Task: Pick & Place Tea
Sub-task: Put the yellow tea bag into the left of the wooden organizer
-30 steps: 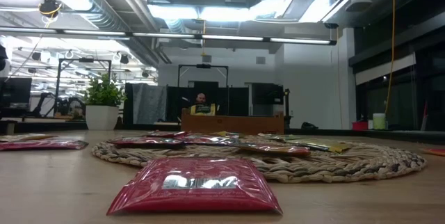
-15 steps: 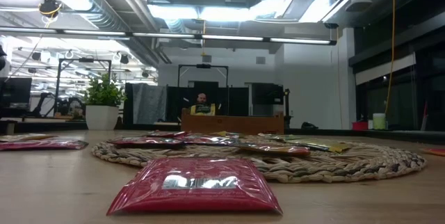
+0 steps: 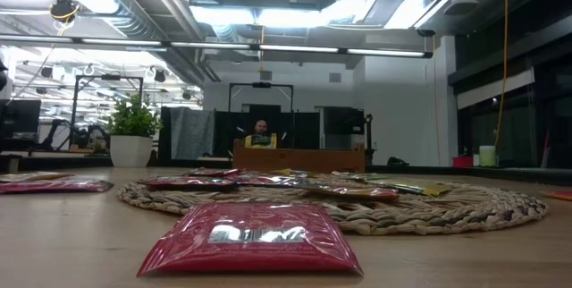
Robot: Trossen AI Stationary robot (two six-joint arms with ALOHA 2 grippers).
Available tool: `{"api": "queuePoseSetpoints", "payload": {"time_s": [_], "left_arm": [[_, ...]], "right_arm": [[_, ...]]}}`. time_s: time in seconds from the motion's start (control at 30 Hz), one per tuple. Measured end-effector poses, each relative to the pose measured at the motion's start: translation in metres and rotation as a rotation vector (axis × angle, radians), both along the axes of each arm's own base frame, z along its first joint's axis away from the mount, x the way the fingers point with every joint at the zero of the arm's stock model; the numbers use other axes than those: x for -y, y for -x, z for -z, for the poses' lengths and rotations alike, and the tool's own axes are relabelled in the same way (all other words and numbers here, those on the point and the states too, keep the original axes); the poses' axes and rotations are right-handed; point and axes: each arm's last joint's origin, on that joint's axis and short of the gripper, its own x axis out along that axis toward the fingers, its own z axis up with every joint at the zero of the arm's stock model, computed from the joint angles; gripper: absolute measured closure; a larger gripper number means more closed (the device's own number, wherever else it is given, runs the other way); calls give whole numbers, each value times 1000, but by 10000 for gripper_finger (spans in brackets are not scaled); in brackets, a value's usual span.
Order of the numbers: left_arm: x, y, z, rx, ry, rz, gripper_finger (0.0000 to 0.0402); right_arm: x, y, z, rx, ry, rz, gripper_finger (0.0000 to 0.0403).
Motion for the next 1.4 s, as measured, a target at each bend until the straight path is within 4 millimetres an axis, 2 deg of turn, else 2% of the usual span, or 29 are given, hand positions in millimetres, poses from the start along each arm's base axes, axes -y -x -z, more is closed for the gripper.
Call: {"api": "queuePoseSetpoints", "payload": {"time_s": [0.3, 0.67, 0.87, 1.03, 1.2, 1.4], "left_arm": [[-1, -1, -3, 33, -38, -36, 398], [-9, -22, 7, 21, -1, -33, 398], [-10, -25, 9, 14, 12, -33, 398], [-10, -26, 8, 22, 10, -33, 398], [-10, -26, 8, 22, 10, -32, 398], [-10, -25, 9, 17, 12, -53, 392]], "right_arm": [[-1, 0, 0, 2, -10, -43, 268], [2, 1, 0, 7, -4, -33, 268], [2, 1, 0, 0, -8, -32, 273], [2, 1, 3, -28, -13, -33, 312], [1, 1, 4, -36, 1, -38, 388], [2, 2, 5, -43, 3, -40, 397]]}}
